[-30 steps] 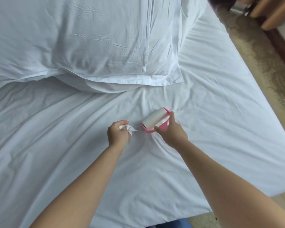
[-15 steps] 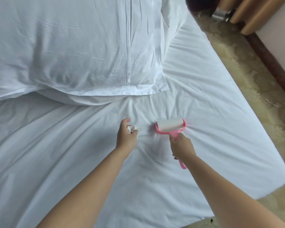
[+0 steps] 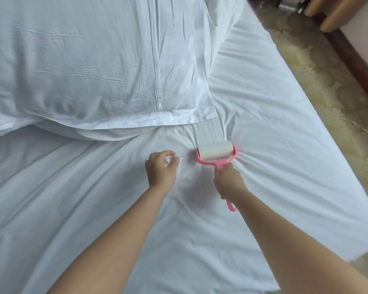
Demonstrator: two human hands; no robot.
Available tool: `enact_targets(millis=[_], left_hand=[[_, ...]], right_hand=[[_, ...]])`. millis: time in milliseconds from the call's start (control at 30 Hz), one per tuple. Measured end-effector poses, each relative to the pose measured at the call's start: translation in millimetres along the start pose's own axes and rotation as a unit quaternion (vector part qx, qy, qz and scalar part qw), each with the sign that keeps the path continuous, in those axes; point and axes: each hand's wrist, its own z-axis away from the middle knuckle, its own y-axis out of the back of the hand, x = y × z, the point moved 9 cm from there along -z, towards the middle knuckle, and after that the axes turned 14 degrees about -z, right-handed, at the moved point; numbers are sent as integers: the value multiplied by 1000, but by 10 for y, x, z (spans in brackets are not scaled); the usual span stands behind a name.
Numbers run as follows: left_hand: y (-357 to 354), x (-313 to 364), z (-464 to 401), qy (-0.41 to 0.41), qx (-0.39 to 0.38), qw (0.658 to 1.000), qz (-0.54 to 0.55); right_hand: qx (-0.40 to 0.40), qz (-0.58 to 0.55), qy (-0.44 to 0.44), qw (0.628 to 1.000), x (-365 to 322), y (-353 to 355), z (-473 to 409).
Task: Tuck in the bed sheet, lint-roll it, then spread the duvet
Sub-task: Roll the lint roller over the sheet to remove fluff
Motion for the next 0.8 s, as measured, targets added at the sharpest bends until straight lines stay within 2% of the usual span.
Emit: enact_targets(millis=[100, 200, 333, 600, 700, 800], left_hand=[[53, 75, 141, -21, 3, 997, -70], [63, 58, 251, -32, 3, 996, -78], [8, -52, 342, -26, 12, 998, -56], [97, -235, 257, 20, 72, 997, -12], [117, -297, 251, 24, 72, 997, -23], [93, -339, 381, 29, 53, 998, -25]], right_hand=[[-2, 11, -15, 1000, 399, -47, 422], [-5, 21, -33, 999, 610, -83, 669], [0, 13, -32, 999, 523, -49, 528], [20, -8, 29, 999, -148, 46, -168], [22, -13, 31, 999, -67, 19, -138], [24, -3, 19, 1000, 329, -41, 184]])
